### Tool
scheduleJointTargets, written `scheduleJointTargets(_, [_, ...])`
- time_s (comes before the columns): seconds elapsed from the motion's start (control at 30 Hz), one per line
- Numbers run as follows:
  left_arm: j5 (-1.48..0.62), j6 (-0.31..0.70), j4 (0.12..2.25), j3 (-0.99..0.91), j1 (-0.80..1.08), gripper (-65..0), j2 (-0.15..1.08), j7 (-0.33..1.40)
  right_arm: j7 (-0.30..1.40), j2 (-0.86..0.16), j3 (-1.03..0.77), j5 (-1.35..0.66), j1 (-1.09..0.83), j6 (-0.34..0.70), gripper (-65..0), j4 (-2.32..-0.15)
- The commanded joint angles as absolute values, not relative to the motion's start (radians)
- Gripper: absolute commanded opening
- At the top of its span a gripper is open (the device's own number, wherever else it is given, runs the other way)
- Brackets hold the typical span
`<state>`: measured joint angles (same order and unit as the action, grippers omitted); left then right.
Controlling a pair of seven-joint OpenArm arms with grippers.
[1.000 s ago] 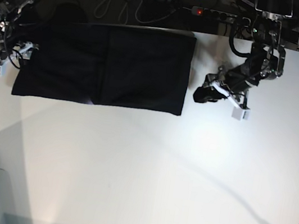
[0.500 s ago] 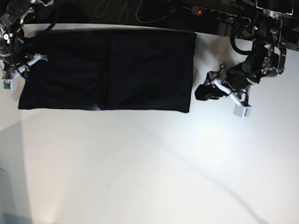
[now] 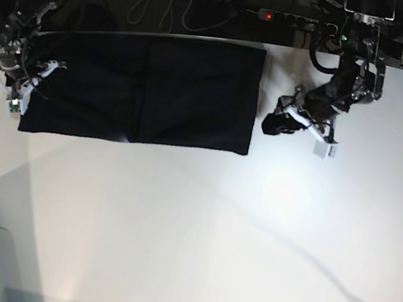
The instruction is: Fold the T-shirt properly
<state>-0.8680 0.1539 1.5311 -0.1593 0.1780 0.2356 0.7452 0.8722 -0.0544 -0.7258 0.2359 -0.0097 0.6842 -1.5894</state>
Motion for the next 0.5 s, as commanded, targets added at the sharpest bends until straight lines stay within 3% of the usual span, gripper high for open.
scheduleJointTargets(0.0, [-0.883,0.162,1.546,-0.162,0.173,-37.6,0.243,0.733,0.845,-0.065,-0.723,0.222,0.008,0.698,-64.7,-1.630])
scheduleJointTargets(0.47, [-0.883,0.162,1.549,-0.163,0.196,-37.6,0.219,0.740,0.845,-0.038,-0.720,0.225,-0.005,0.698,-64.6,-1.667])
